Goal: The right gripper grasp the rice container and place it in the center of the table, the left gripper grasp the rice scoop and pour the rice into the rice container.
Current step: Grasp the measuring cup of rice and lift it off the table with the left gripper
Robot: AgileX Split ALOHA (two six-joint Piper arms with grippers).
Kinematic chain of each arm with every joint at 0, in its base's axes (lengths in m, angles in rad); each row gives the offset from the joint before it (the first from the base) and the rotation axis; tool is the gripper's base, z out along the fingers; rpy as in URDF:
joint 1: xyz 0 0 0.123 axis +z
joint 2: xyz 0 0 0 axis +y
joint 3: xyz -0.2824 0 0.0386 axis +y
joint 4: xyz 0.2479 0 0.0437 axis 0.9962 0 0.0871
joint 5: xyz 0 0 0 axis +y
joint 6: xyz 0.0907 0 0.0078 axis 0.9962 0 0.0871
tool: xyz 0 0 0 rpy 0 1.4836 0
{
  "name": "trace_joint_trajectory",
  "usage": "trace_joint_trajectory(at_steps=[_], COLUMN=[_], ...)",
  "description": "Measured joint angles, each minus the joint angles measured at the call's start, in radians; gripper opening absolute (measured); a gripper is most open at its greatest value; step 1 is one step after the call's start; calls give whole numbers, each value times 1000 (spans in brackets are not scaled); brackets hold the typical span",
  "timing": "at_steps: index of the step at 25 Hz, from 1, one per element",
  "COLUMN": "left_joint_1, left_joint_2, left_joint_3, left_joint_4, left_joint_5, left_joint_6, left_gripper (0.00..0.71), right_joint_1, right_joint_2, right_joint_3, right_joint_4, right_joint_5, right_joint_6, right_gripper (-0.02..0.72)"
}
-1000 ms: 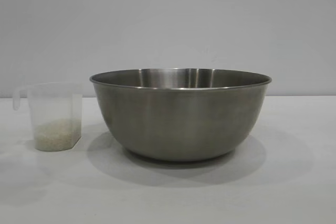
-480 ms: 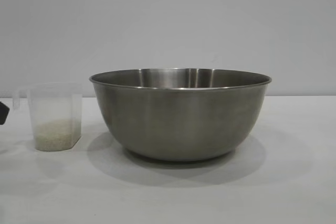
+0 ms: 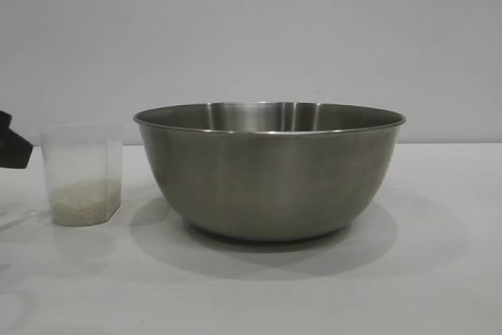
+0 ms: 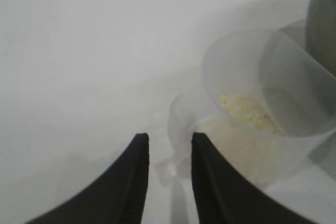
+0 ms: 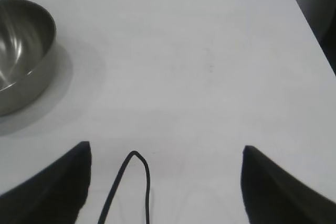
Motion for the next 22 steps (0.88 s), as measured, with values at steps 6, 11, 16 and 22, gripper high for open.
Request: trace_joint_trajectory(at_steps=[6,11,16,22], left_joint_1=[0,0,0,0], left_joint_2=[26,32,33,65], left_joint_3=[-19,-24,-41,-96], left_joint_4=[0,0,-15,-20], left_joint_5=[0,0,0,0], left_joint_6=[0,0,2,2], left_gripper=[167,167,167,167], right_joint_1=[0,0,0,0], right_joint_2=[0,0,0,0], right_joint_3=[0,0,0,0], right_joint_4=[0,0,0,0], right_joint_5=[0,0,0,0], right_joint_6=[0,0,-2,-2], right_gripper=[503,503,503,503])
